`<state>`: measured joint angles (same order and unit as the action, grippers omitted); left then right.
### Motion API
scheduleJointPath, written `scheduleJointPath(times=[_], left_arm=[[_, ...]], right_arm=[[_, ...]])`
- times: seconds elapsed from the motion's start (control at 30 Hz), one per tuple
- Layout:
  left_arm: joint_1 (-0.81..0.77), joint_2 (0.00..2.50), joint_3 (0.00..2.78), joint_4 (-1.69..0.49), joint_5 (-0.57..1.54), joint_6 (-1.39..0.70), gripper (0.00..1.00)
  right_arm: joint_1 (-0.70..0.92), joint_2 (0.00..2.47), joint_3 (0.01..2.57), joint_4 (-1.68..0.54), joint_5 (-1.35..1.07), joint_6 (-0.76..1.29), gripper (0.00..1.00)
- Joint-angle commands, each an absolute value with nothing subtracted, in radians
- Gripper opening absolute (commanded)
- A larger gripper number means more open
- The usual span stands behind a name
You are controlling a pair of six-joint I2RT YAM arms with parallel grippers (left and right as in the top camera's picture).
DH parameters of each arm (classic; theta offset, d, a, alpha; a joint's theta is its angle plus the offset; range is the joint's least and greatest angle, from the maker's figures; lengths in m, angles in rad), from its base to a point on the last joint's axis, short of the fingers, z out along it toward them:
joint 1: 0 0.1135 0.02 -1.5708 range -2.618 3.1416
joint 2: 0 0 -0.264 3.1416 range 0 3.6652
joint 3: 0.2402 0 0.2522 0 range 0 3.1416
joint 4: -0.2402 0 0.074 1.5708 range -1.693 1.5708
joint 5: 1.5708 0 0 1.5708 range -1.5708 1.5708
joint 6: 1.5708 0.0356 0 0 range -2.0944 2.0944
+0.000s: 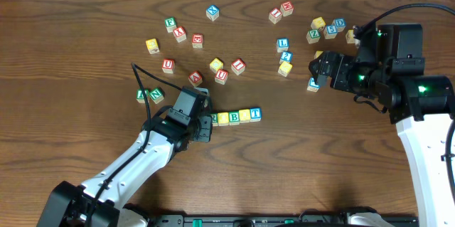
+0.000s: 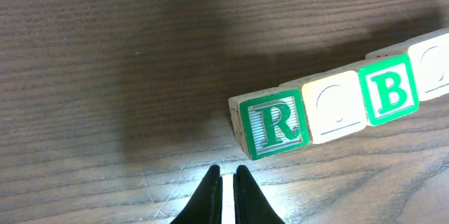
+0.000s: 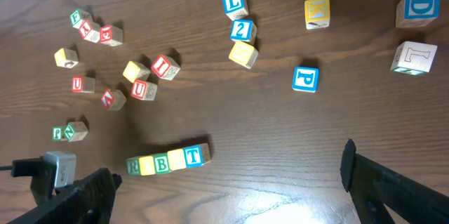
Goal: Spell out ROBOT
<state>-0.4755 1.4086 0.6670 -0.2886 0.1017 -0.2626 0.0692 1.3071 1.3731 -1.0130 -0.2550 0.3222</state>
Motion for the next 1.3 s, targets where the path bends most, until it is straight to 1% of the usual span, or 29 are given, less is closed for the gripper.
scheduleJointPath(times=[0.0, 0.3, 0.83, 1.27], left_arm=[[-0.477, 1.412, 0.665, -0.289, 0.109, -0.267, 0.07], [-0.477, 1.416, 0.665, -0.266, 0.100, -0.264, 0.07], [-0.477, 1.496, 0.665, -0.221, 0.078, -0.264, 0.07], [-0.477, 1.496, 0.665, -0.219, 0.080, -0.263, 0.07]], right_arm=[[0.067, 1.303, 1.371, -1.015, -0.262, 0.316, 0.99], [0.067, 1.303, 1.371, -1.015, -0.262, 0.316, 0.99], [0.067, 1.303, 1.371, -1.025, -0.262, 0.316, 0.99], [0.067, 1.303, 1.371, -1.024, -0.262, 0.316, 0.99]])
